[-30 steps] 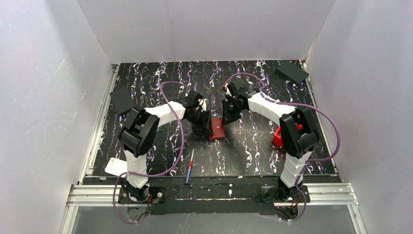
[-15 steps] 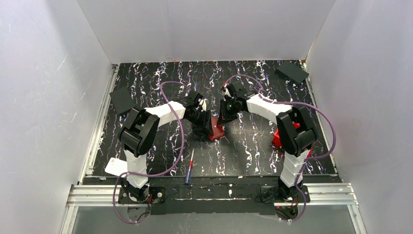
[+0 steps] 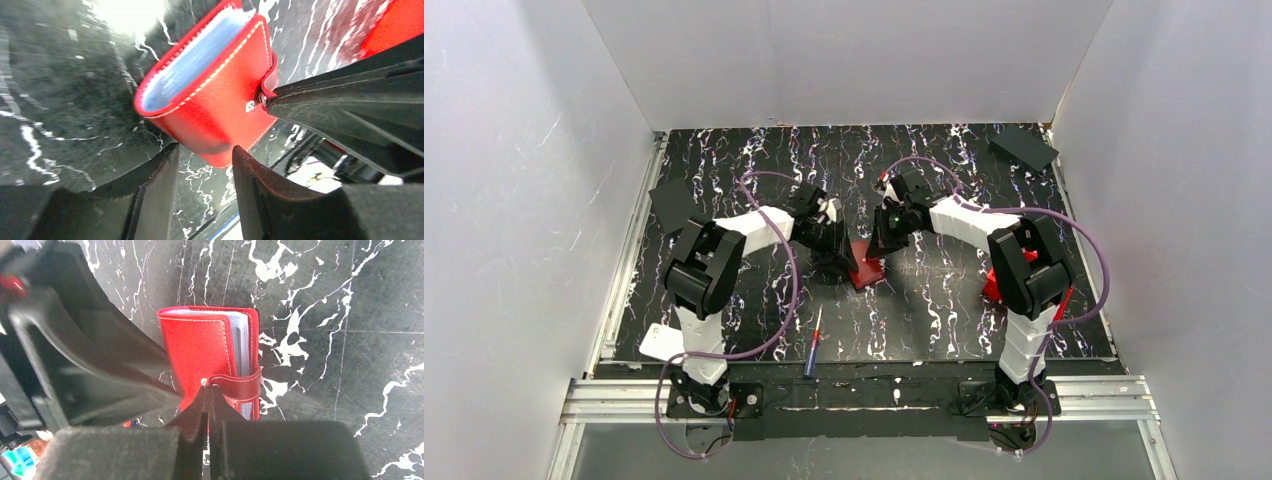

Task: Put the credit cards into the card holder
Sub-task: Close the card holder at the center of the board.

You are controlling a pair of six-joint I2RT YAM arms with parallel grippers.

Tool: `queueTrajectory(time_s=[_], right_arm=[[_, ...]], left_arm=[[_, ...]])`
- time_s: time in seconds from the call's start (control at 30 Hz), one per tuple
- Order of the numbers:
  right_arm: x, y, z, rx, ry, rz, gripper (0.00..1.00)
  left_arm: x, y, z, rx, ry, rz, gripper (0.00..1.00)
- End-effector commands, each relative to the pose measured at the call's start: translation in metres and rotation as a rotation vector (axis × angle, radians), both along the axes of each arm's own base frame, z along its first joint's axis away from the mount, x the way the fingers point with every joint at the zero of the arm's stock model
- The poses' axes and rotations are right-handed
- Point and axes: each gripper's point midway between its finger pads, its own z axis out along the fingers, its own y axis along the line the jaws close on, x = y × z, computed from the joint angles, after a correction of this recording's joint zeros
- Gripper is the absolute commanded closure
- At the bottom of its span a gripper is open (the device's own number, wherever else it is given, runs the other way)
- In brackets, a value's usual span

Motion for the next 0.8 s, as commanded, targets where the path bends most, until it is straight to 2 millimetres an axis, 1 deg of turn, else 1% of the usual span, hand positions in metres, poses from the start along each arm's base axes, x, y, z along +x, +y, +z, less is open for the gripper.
queueTrajectory(time_s=[0.0,0.07,0.13,0.23,0.3,0.37,0.43,0.53,0.6,0.67,0.7,0.77], right_arm=[[-0.010,-0.001,-0.010,-0.012,0.029,0.030,0.99],[-0.009,-0.001,-0.010,-0.014,0.028,0.030,0.99],[-0.009,0.000,-0.010,-0.011,0.027,0.031,0.99],[-0.009,0.001,-0.009,-0.003,0.029,0.031,0.99],[-0.009,0.001,-0.007,-0.002,0.027,0.032,0.99],[-0.008,0.002,-0.007,-0.001,0.027,0.032,0.99],[-0.009,0.003,-0.006,0.004,0.027,0.035,0.99],[-0.009,0.004,-0.005,0.013,0.027,0.036,0.99],[-0.009,0.005,-0.003,0.021,0.019,0.040,0.99],[-0.008,0.006,0.002,0.035,0.009,0.041,0.99],[-0.007,0.007,0.004,0.043,0.004,0.042,0.99],[-0.007,0.010,0.007,0.062,-0.004,0.049,0.99]], left_arm=[[0.029,-0.004,0.057,-0.225,-0.043,0.075,0.62],[0.041,-0.009,0.067,-0.287,-0.046,0.100,0.72],[0.050,-0.016,0.065,-0.310,-0.026,0.099,0.80],[0.055,-0.029,0.060,-0.355,0.004,0.102,0.88],[0.051,-0.032,0.055,-0.352,0.025,0.102,0.91],[0.052,-0.035,0.054,-0.363,0.001,0.096,0.92],[0.053,-0.035,0.048,-0.350,-0.001,0.099,0.92],[0.053,-0.033,0.029,-0.315,0.022,0.106,0.97],[0.051,-0.026,0.012,-0.265,0.022,0.125,0.99],[0.049,-0.018,-0.007,-0.203,0.019,0.140,1.00],[0.042,-0.012,-0.018,-0.166,0.048,0.147,1.00],[0.038,-0.007,-0.031,-0.131,0.061,0.157,1.00]])
